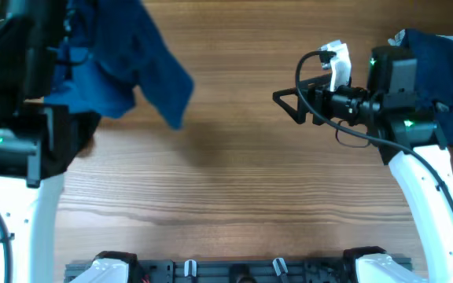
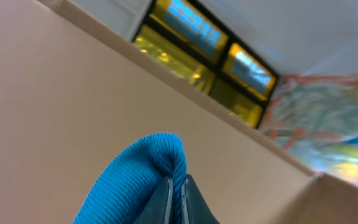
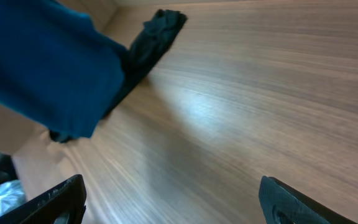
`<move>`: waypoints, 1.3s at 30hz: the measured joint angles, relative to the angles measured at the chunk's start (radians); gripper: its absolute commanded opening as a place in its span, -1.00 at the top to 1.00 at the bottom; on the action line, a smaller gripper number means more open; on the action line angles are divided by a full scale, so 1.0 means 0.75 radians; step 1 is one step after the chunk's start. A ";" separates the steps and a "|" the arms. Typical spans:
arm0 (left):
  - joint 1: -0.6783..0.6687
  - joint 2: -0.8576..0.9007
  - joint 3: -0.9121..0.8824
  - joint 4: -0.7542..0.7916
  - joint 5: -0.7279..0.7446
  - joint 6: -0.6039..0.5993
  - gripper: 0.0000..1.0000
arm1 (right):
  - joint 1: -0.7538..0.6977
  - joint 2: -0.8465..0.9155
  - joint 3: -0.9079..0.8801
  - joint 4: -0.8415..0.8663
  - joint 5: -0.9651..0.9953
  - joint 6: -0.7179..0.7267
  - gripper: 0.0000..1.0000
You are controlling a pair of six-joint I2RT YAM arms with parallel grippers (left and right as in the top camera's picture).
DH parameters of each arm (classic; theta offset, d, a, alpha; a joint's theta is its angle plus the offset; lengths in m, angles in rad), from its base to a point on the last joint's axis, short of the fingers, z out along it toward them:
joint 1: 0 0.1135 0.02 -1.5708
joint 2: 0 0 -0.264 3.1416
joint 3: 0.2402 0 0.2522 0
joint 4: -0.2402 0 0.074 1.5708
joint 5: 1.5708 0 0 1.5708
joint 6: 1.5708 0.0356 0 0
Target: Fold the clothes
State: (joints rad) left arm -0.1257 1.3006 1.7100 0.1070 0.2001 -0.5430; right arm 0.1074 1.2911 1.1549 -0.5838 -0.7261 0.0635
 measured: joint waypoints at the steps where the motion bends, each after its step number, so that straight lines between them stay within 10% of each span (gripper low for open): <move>1: -0.026 0.007 0.001 0.047 -0.012 -0.026 0.92 | 0.000 -0.012 0.000 -0.006 -0.015 0.003 -0.79; 15: -0.189 0.060 0.001 0.266 -0.131 -0.271 0.92 | 0.000 -0.107 0.000 0.018 -0.215 0.114 -0.80; 29: -0.189 0.066 0.005 0.224 -0.140 -0.296 0.92 | 0.268 0.529 -0.039 0.987 -0.454 0.616 -0.72; 32: -0.189 0.066 0.006 0.198 -0.140 -0.296 0.92 | 0.330 0.606 -0.045 1.149 -0.481 0.718 -0.25; 34: -0.189 0.066 0.006 0.181 -0.140 -0.296 0.92 | 0.361 0.629 -0.047 1.222 -0.492 0.759 0.81; 39: -0.188 0.063 0.015 -0.022 -0.140 -0.296 0.92 | 0.371 0.632 -0.047 1.300 -0.517 0.813 0.91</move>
State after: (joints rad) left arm -0.2665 1.3479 1.7210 0.0906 0.0948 -0.7647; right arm 0.3859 1.7653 1.1194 0.3908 -1.1141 0.6731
